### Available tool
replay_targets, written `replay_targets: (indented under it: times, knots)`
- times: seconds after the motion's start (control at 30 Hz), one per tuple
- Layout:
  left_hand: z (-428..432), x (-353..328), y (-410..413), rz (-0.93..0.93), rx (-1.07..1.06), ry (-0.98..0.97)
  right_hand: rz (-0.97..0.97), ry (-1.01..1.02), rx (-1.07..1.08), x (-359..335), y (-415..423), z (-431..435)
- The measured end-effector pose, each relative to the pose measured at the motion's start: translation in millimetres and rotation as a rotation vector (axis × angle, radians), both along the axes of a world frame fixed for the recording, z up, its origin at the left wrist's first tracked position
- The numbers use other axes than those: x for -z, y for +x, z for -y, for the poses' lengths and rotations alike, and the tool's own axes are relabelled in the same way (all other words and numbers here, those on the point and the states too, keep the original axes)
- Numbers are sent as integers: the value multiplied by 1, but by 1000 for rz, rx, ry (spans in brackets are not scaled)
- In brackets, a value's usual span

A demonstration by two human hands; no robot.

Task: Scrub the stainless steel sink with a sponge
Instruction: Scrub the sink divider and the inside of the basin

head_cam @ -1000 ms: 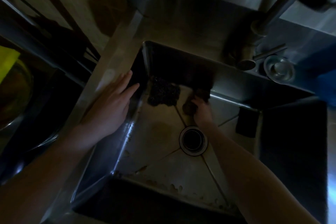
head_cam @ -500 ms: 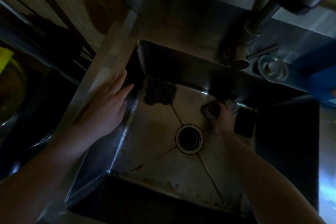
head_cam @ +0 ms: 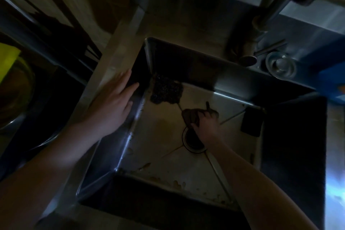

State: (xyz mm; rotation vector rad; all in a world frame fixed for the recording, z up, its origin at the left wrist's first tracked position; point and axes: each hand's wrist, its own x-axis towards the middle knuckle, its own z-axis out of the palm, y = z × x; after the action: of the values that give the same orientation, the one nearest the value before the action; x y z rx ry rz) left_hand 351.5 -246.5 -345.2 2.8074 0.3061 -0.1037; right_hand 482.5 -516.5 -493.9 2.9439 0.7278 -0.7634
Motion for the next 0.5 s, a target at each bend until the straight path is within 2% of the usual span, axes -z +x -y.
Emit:
replay_targets:
  times: [0.13, 0.33, 0.4, 0.5]
  knots:
    - [1, -5, -17, -22, -22, 3, 64, -110, 7, -2, -12, 26]
    - [-4, -18, -38, 1, -30, 80, -72, 81, 293, -5, 11, 15]
    - [-6, -20, -43, 4, -29, 84, -88, 92, 272, -7, 10, 0]
    - [-8, -19, -46, -9, -18, 55, -147, 107, 62, -6, -6, -26]
